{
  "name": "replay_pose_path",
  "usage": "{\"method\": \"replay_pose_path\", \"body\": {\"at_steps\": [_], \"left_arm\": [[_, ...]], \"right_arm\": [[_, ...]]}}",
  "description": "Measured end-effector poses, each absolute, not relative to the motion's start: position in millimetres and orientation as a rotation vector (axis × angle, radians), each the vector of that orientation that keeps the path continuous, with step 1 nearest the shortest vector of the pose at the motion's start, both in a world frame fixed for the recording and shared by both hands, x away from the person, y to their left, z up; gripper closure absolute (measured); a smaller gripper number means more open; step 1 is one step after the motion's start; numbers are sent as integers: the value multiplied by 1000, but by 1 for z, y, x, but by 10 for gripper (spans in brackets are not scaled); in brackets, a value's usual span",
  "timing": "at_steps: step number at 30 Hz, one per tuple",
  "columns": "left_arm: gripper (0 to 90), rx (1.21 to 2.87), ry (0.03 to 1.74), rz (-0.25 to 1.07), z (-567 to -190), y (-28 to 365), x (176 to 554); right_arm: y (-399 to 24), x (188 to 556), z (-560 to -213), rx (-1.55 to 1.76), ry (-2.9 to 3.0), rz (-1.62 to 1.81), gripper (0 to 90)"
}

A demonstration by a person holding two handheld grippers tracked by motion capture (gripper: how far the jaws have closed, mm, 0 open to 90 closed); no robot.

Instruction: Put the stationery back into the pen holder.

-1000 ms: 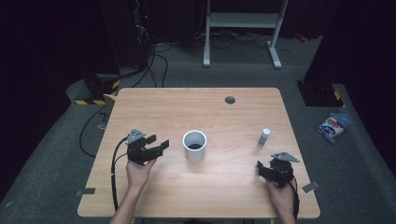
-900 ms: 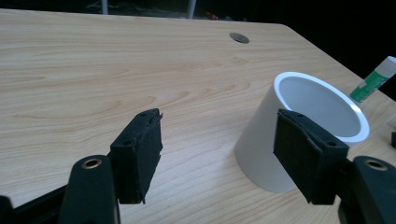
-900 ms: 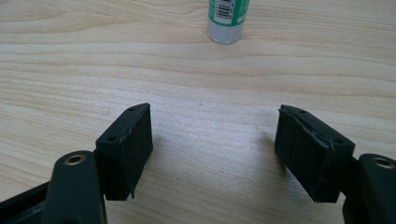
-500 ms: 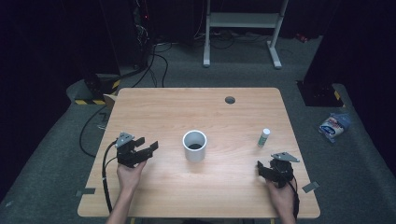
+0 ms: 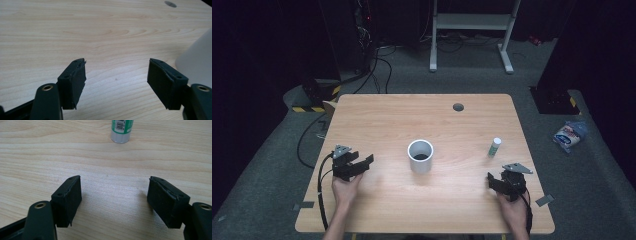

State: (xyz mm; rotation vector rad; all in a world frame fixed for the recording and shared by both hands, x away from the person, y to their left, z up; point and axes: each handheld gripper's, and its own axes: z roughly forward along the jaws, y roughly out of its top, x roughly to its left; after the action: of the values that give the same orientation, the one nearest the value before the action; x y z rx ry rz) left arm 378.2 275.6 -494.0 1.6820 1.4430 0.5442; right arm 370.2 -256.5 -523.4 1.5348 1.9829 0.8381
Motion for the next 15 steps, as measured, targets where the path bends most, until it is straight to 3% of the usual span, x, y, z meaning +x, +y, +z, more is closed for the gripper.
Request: {"method": "replay_pose_path", "body": {"at_steps": [15], "left_arm": [[314,1795,1525,640,-519,269,387]], "right_arm": [[-257,370,-523,1534,1982,837,276]]}}
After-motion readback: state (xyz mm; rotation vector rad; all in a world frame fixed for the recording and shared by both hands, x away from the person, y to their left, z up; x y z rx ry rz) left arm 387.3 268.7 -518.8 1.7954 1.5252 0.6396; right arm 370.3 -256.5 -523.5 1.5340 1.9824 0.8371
